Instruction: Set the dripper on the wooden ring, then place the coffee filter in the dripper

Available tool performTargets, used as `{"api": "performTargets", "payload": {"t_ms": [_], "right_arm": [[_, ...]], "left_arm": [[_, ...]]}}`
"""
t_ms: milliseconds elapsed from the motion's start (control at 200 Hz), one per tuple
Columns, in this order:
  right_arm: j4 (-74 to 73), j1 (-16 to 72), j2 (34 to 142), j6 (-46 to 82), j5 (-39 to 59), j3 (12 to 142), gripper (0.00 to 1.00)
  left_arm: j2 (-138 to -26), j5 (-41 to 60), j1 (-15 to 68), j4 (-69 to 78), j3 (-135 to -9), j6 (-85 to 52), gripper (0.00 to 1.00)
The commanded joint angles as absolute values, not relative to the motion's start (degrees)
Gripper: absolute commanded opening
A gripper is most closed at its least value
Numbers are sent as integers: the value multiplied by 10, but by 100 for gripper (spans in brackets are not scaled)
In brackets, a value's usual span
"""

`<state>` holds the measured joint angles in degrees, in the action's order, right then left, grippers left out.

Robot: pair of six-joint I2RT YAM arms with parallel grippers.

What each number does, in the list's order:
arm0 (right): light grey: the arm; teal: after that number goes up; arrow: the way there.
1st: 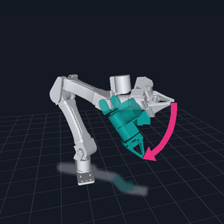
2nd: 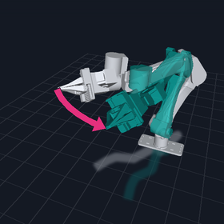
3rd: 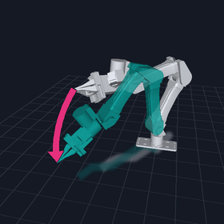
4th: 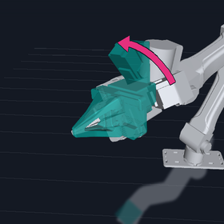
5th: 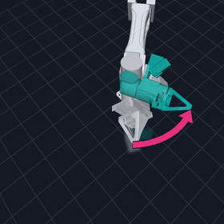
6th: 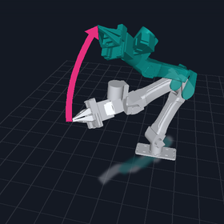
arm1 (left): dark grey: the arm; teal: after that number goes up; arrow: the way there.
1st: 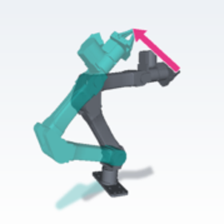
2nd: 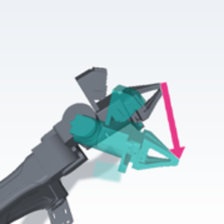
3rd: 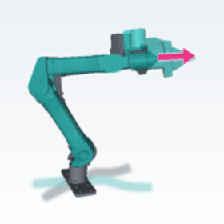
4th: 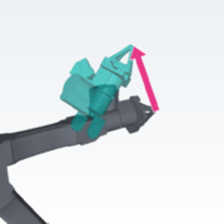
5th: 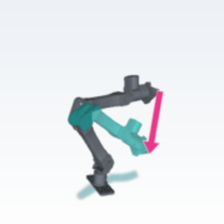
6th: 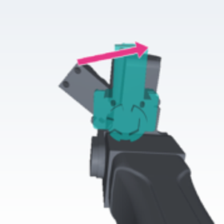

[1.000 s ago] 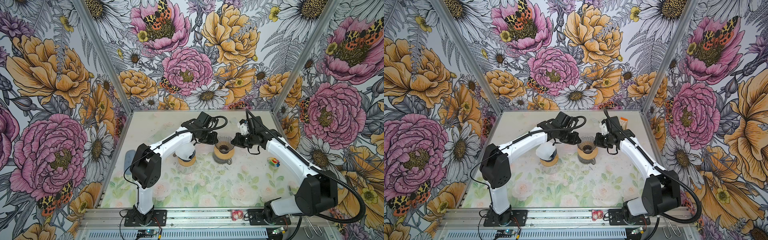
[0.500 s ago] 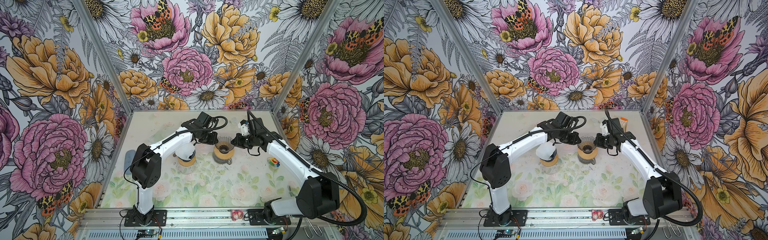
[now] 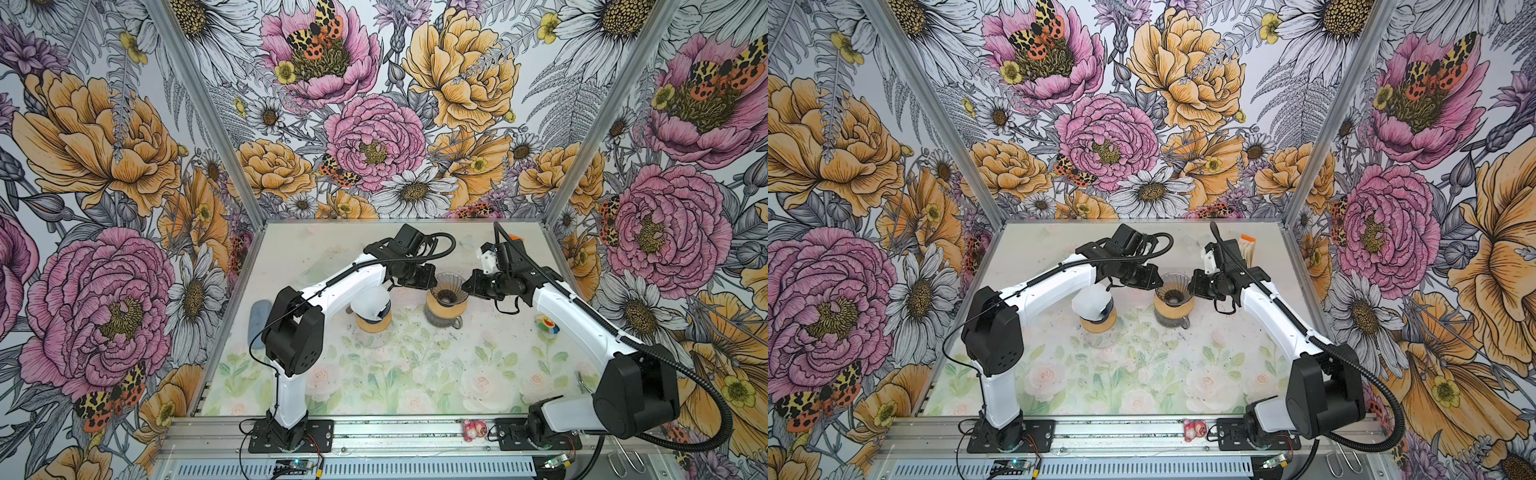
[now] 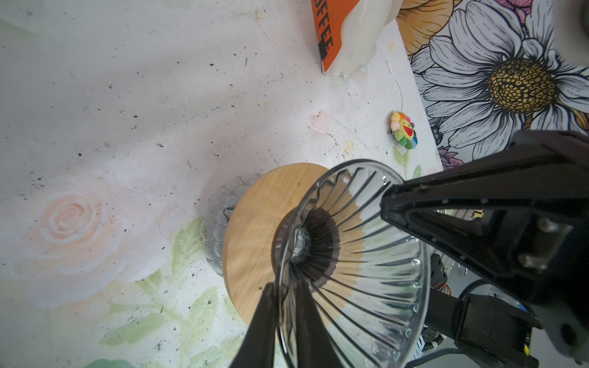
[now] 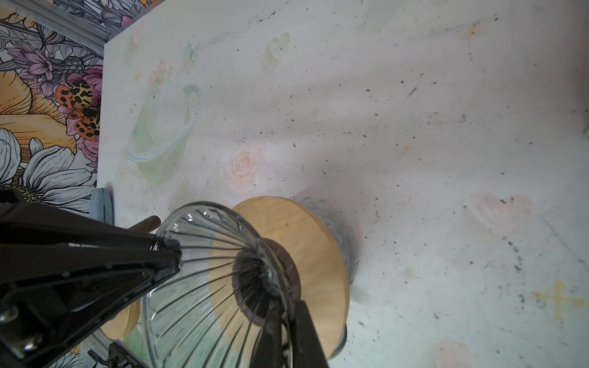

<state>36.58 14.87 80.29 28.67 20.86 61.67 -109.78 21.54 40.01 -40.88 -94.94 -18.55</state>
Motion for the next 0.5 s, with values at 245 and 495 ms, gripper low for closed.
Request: {"api": "performTargets", "payload": {"t_ms": [245,495], "right_arm": [[446,152,823,279,186,614,12],[451,152,823,277,205,651,17]], "left_arm": [[-1103,230,411,-415,-960,-180,19],[-1099,227,411,-416,-971,-182,26]]}}
